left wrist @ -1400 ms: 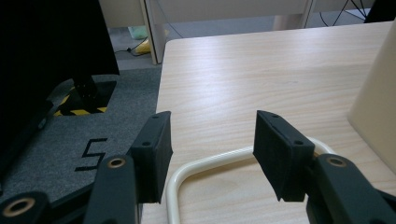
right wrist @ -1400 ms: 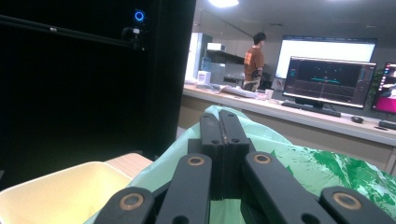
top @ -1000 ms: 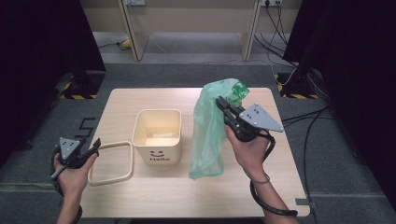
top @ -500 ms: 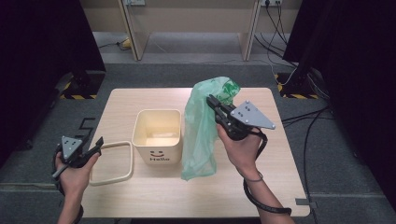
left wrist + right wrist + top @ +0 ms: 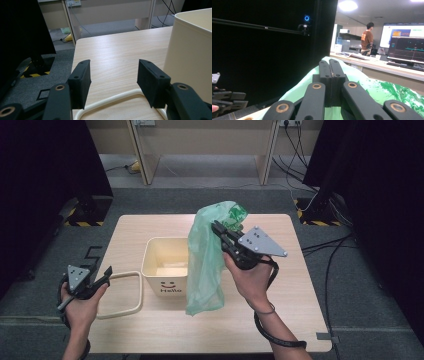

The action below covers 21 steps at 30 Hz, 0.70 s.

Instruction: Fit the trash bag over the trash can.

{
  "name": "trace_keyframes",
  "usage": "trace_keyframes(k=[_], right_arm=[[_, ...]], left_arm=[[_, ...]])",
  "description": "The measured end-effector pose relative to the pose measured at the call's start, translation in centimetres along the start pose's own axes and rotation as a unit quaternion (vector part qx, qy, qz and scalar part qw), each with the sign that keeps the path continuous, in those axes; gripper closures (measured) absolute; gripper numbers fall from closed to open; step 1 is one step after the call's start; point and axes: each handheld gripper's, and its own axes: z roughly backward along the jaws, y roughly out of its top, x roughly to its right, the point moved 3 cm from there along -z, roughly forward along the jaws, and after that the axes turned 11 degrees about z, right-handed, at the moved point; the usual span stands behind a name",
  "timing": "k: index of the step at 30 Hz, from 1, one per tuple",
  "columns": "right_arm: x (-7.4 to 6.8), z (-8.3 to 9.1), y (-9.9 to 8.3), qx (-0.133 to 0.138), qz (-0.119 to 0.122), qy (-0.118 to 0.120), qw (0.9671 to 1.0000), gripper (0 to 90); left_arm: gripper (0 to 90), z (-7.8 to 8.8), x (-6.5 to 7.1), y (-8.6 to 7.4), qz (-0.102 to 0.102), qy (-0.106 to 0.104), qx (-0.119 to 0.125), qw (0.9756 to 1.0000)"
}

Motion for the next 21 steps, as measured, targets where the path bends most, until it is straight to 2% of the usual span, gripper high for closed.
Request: trace_keyframes(k=[21], right_arm=[[-2.5,-1.8,0.9,0.014,-0.015,0.032,0.9993,90.0]], left_arm=[[43.6,0.2,0.3,0.3,-0.005,-0.002,0.005,1.0]])
